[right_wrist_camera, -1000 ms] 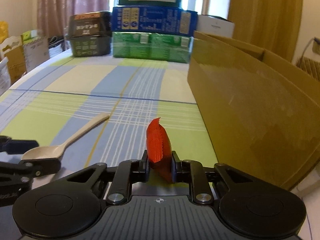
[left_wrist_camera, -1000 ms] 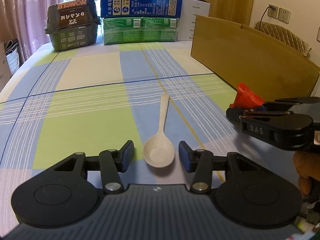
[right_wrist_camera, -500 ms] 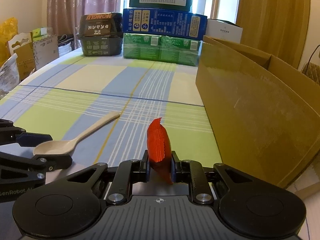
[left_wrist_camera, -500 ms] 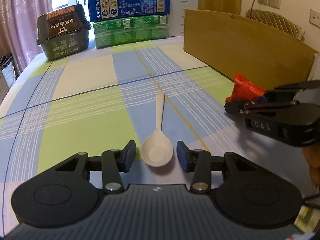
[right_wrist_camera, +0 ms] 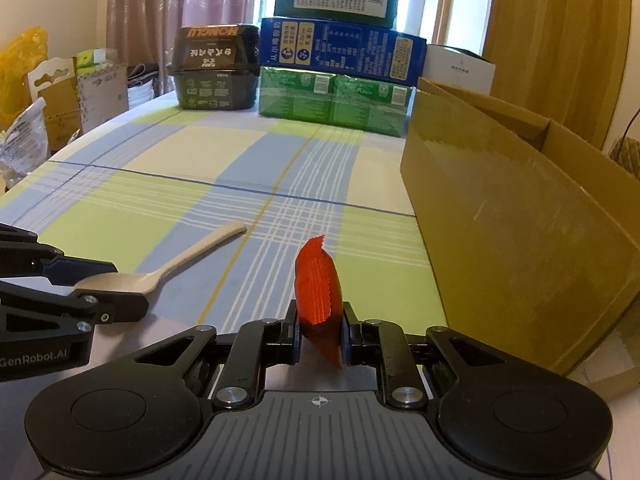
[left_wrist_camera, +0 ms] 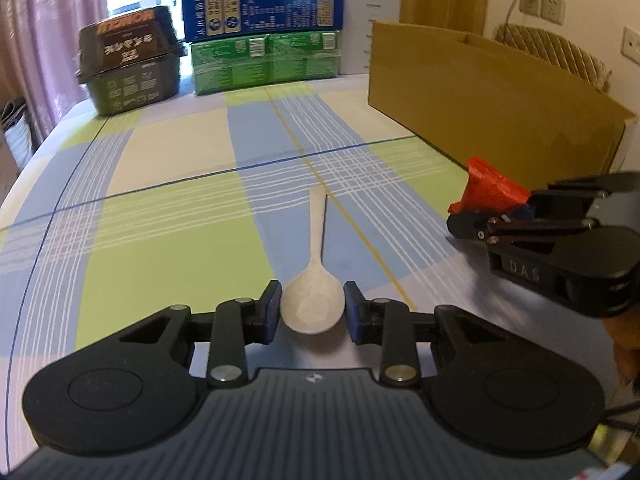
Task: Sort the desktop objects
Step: 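Carry the spoon and red candy over the cardboard box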
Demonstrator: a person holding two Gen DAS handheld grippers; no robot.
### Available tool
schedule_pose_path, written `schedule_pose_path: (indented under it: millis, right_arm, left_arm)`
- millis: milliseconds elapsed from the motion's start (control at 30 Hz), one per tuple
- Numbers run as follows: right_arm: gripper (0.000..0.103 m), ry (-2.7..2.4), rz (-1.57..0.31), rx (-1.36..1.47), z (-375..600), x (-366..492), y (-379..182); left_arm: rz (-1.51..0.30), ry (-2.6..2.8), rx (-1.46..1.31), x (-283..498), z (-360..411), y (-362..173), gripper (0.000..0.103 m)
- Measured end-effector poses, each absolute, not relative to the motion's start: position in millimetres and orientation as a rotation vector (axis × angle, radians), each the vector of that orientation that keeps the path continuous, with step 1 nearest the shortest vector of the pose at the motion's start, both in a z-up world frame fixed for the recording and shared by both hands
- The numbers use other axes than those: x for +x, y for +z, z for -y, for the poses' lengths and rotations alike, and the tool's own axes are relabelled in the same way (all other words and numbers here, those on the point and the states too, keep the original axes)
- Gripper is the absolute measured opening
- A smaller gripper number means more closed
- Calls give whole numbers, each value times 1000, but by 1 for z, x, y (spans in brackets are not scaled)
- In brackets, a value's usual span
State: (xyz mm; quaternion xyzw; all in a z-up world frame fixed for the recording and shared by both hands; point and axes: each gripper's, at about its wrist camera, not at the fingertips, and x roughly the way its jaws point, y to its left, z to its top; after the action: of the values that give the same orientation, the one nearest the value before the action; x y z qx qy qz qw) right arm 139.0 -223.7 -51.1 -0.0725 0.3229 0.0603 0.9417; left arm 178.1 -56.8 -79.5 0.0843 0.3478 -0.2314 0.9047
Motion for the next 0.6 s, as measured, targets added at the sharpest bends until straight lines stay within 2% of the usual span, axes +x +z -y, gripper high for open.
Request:
schedule_pose_path:
  millis: [600]
  right_arm:
    - [14, 151, -576, -154, 227, 86, 6]
  left_arm:
    - [-676, -410, 78, 124, 60, -19, 27]
